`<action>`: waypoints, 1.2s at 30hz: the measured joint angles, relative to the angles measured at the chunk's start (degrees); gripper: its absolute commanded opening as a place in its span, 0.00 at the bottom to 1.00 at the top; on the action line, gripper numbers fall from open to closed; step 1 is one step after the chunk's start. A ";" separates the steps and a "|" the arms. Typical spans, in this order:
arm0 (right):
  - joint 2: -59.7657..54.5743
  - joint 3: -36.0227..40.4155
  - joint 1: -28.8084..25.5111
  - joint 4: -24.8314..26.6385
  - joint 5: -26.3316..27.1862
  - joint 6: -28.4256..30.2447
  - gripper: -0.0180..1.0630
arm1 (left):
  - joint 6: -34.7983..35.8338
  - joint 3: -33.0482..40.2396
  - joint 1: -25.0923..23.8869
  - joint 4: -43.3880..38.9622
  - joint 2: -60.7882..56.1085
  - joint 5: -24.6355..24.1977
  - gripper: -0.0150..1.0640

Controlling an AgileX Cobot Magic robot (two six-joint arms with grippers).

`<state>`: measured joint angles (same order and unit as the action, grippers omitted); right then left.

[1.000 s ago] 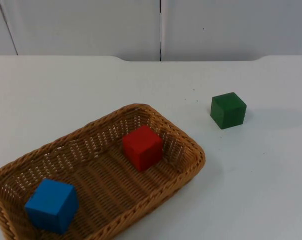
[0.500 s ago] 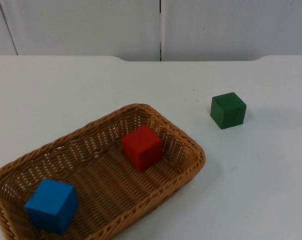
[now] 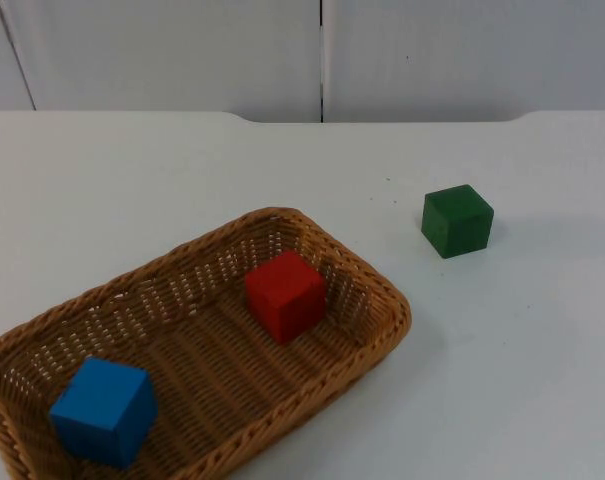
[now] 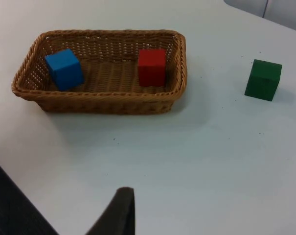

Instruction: Pick up one cube with each hand and place exactly two cubes into the same basket, leaving the remaining cube outside.

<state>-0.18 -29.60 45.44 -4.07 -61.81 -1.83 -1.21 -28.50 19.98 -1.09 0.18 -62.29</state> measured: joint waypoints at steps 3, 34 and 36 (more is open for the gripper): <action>0.00 0.00 0.00 0.00 0.00 0.00 0.99 | 0.00 0.00 0.00 0.00 0.00 0.00 0.99; 0.00 0.00 0.00 0.00 0.00 0.00 0.99 | 0.00 0.00 -0.90 0.00 0.00 0.00 0.99; 0.00 0.00 0.00 0.00 0.00 0.00 0.99 | 0.00 0.00 -2.93 0.00 0.00 0.00 0.99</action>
<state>-0.18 -29.60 45.44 -4.07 -61.81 -1.83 -1.21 -28.50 17.05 -1.09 0.18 -62.29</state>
